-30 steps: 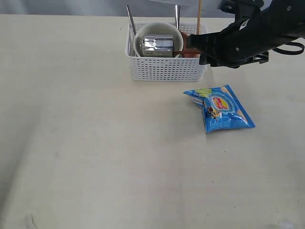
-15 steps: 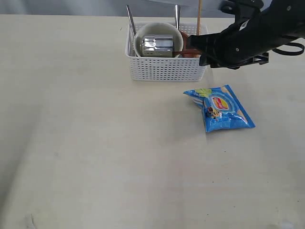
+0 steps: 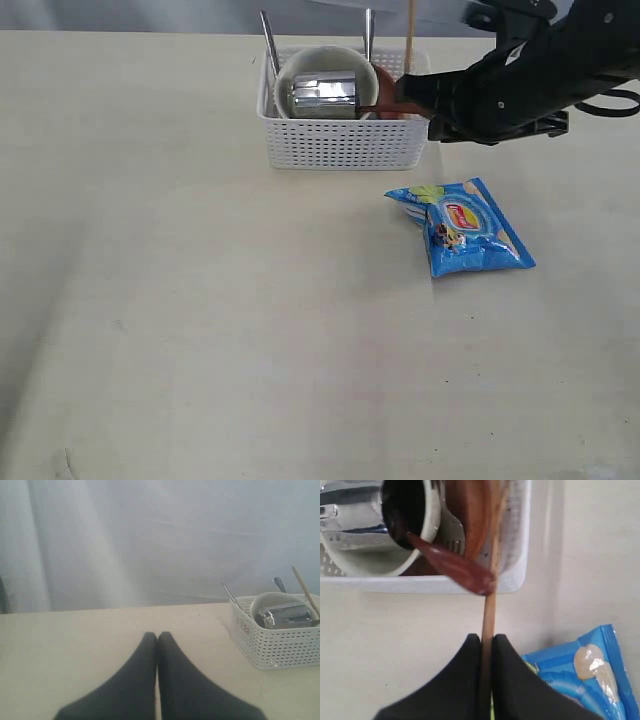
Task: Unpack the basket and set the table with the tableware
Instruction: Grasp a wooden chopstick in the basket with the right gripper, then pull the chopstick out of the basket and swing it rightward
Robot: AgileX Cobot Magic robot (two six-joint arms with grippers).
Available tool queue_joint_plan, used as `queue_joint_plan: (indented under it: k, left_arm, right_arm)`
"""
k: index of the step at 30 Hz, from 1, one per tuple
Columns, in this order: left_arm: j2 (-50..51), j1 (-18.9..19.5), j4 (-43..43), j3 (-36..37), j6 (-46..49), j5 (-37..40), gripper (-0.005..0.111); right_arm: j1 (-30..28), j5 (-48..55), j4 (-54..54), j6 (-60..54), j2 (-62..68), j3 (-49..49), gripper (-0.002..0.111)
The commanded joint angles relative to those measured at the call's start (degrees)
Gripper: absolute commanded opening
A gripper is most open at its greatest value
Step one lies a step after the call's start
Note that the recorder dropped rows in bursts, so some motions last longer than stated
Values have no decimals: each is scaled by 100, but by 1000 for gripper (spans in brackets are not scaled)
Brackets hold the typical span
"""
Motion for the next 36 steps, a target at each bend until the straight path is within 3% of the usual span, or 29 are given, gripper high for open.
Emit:
queue_joint_plan:
  k: [1,15,36]
  left_arm:
    - [-15,-28,-25,11,-2,-40,0]
    - [-15,-28,-25,11,-2,-40,0]
    - [-15,-28,-25,11,-2,-40,0]
  right_arm:
    - [13,-15,-51,-50,6,-45,0]
    - [13,121,-62,-50,-458,-45,0]
    - [13,1376,-1282,422,-2146,-45,0]
